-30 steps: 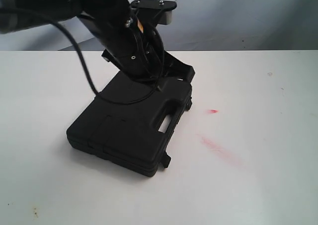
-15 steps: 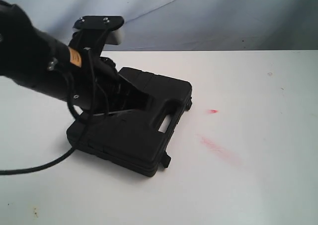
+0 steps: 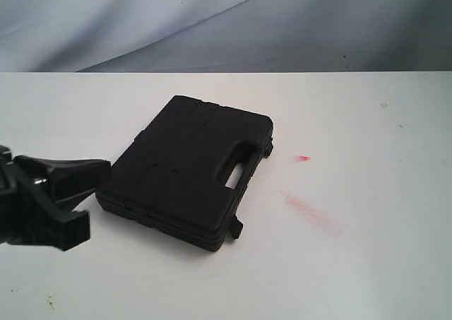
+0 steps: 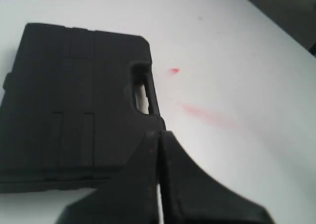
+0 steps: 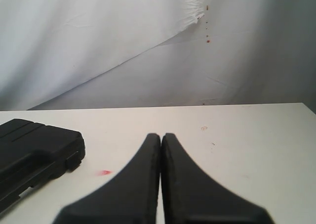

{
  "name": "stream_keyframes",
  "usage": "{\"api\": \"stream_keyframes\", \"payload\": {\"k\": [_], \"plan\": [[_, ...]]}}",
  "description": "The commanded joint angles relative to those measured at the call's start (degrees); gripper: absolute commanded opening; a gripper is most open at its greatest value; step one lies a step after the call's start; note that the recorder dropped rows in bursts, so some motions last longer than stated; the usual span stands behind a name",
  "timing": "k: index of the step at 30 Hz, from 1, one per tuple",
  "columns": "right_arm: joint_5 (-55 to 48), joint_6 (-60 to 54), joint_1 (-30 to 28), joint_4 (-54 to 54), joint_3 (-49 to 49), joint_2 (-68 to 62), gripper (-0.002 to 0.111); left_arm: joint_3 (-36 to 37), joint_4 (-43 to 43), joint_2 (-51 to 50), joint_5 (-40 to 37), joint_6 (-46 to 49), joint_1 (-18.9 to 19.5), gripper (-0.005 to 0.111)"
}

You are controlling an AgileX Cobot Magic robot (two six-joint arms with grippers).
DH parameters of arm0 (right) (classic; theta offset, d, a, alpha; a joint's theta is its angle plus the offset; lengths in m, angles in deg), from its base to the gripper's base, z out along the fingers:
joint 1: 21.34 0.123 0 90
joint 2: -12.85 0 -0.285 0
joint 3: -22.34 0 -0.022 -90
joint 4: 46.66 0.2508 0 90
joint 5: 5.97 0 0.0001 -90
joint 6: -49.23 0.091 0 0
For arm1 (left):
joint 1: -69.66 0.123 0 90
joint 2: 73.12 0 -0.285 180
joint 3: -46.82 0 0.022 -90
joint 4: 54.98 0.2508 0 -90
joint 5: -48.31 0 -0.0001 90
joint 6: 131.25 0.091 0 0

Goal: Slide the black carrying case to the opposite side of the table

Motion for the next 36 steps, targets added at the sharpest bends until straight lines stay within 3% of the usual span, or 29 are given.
{"api": "stream_keyframes", "payload": {"k": [1, 4, 10, 16, 22, 29, 36], "plan": [[0.0, -0.5, 0.0, 0.2, -0.2, 0.3, 0.000, 7.6, 1.3, 8.0, 7.2, 0.0, 0.2, 0.000], [0.0, -0.5, 0.0, 0.2, -0.2, 0.3, 0.000, 12.9, 1.3, 12.5, 10.8, -0.3, 1.7, 0.000], [0.0, -0.5, 0.0, 0.2, -0.2, 0.3, 0.000, 21.3, 4.7, 24.0, 10.8, -7.6, 16.3, 0.000], [0.0, -0.5, 0.0, 0.2, -0.2, 0.3, 0.000, 26.5, 5.3, 35.3, 10.6, -8.0, 22.3, 0.000], [0.0, -0.5, 0.0, 0.2, -0.2, 0.3, 0.000, 26.5, 10.1, 43.5, 8.6, -7.5, 28.2, 0.000], [0.0, -0.5, 0.0, 0.2, -0.2, 0.3, 0.000, 26.5, 15.4, 47.6, 7.3, -7.5, 32.6, 0.000], [0.0, -0.5, 0.0, 0.2, -0.2, 0.3, 0.000, 26.5, 20.9, 50.1, 2.4, -5.6, 32.7, 0.000]]}}
